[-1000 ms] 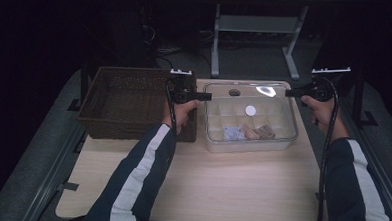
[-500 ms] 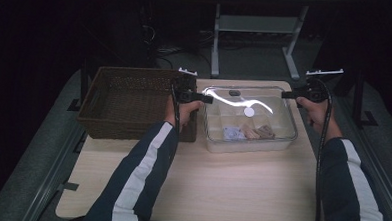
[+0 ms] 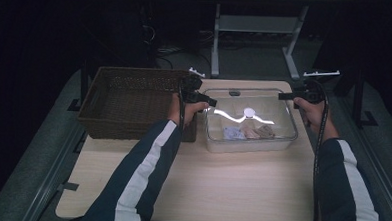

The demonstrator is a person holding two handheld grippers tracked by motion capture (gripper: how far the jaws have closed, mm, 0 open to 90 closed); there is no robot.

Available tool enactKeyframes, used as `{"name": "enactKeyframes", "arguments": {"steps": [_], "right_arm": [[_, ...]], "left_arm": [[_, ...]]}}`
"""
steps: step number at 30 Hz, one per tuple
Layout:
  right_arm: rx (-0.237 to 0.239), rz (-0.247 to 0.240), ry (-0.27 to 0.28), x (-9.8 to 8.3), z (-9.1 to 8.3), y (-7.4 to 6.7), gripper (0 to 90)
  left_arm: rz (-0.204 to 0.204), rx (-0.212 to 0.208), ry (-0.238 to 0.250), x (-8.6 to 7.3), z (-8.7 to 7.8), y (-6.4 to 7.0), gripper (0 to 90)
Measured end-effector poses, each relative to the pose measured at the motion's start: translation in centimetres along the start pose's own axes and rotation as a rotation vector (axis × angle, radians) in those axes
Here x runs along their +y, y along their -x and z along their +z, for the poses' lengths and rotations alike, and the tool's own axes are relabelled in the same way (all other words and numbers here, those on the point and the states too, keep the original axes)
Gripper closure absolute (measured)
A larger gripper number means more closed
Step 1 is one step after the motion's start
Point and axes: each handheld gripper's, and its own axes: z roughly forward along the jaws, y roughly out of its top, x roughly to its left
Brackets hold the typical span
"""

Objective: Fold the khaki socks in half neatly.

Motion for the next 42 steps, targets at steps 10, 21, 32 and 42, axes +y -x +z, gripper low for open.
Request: {"name": "enactKeyframes", "arguments": {"steps": [10,21,32,42], "right_arm": [[-0.013,-0.066,-0.031,-1.1,0.6,0.1,40.4],[0.007,-0.114,-0.063,-2.0,0.3,0.2,36.0],[0.059,-0.233,-0.03,-4.1,-3.2,-0.9,28.1],[0.106,-0.414,-0.017,-9.2,-7.1,-2.2,20.4]], "left_arm": [[0.179,0.105,-0.044,0.2,-0.4,2.2,27.5],[0.44,-0.105,0.184,-10.4,-6.2,5.3,21.8],[0.389,-0.113,0.137,-14.1,-2.4,3.6,19.2],[0.369,-0.114,0.16,-13.4,-1.6,3.2,19.5]]}}
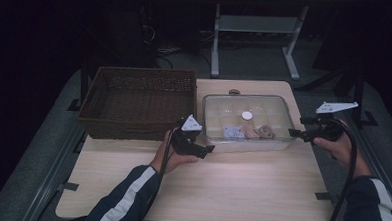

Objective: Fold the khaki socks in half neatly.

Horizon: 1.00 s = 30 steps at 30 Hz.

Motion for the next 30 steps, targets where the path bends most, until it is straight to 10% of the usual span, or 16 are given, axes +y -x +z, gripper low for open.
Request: {"name": "enactKeyframes", "arguments": {"steps": [13,22,30], "right_arm": [[-0.018,-0.088,-0.041,-2.5,0.7,-1.7,21.7],[-0.049,-0.071,-0.032,-3.3,0.4,-0.7,30.0],[-0.016,-0.075,-0.028,-3.4,0.4,-1.0,33.4]], "left_arm": [[-0.016,-0.004,0.019,0.4,0.6,0.0,20.2],[0.058,-0.022,0.004,0.3,0.3,1.1,22.9],[0.027,-0.006,0.005,0.1,-0.3,0.4,22.1]]}}
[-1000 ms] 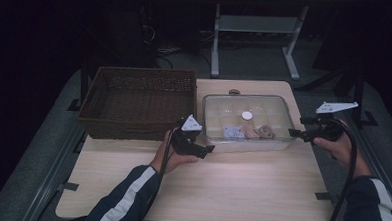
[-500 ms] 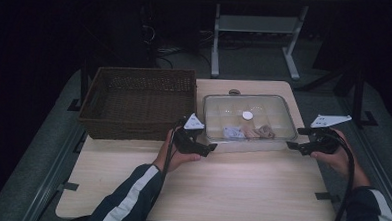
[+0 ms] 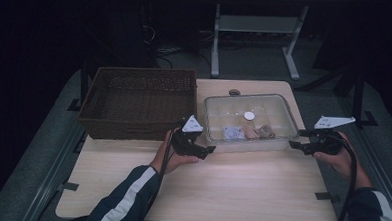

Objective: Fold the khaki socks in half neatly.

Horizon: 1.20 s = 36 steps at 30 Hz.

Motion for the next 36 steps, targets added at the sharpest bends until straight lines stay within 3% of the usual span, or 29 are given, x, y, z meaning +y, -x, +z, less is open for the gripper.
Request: {"name": "enactKeyframes", "arguments": {"steps": [3,10,13,14,18,24,32,36], "right_arm": [[0.013,0.018,0.007,0.1,0.3,0.0,33.8],[0.001,-0.012,-0.021,0.5,0.7,-0.5,29.0],[0.002,0.003,-0.002,0.3,0.2,-0.2,28.3],[-0.01,0.028,0.015,0.1,-0.3,0.1,27.8],[-0.025,0.032,0.029,0.1,-0.9,0.2,27.4],[-0.022,0.0,0.018,0.5,-0.7,-0.4,34.7],[-0.034,-0.049,0.004,1.3,-0.9,-1.8,30.8],[-0.023,-0.058,0.013,2.0,-1.1,-2.5,30.5]], "left_arm": [[-0.001,-0.005,-0.005,-0.2,0.0,-0.1,22.1],[-0.01,-0.018,-0.015,-0.4,0.5,-0.1,22.2],[0.0,-0.015,-0.024,-0.4,0.3,0.0,22.7],[0.03,-0.017,-0.035,-0.6,-0.3,0.0,22.7],[0.048,-0.02,-0.055,-1.3,-1.5,-0.1,22.6],[0.086,-0.011,-0.107,-3.2,-3.5,-0.2,22.7],[0.105,0.008,-0.123,-5.8,-6.7,-0.7,22.6],[0.104,0.022,-0.147,-7.4,-8.4,-1.6,22.6]]}}
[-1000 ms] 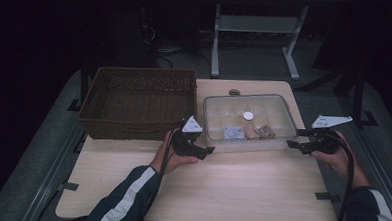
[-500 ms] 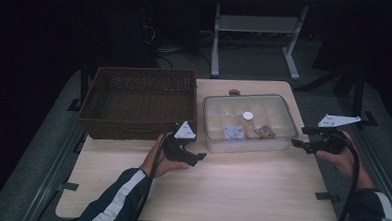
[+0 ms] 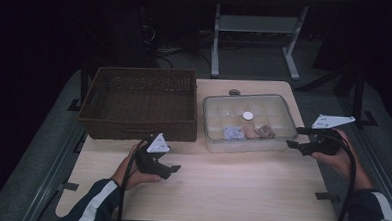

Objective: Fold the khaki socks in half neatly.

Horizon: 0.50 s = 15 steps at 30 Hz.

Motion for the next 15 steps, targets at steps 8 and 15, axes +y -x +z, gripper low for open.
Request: {"name": "enactKeyframes", "arguments": {"steps": [8,15], "right_arm": [[0.036,-0.053,-0.011,2.2,1.4,-3.0,29.4],[0.039,-0.079,-0.045,2.6,2.4,-4.7,27.8]], "left_arm": [[-0.027,0.021,0.002,-3.3,-2.3,-1.6,21.1],[-0.034,0.039,-0.004,-5.0,-3.0,-2.2,21.1]]}}
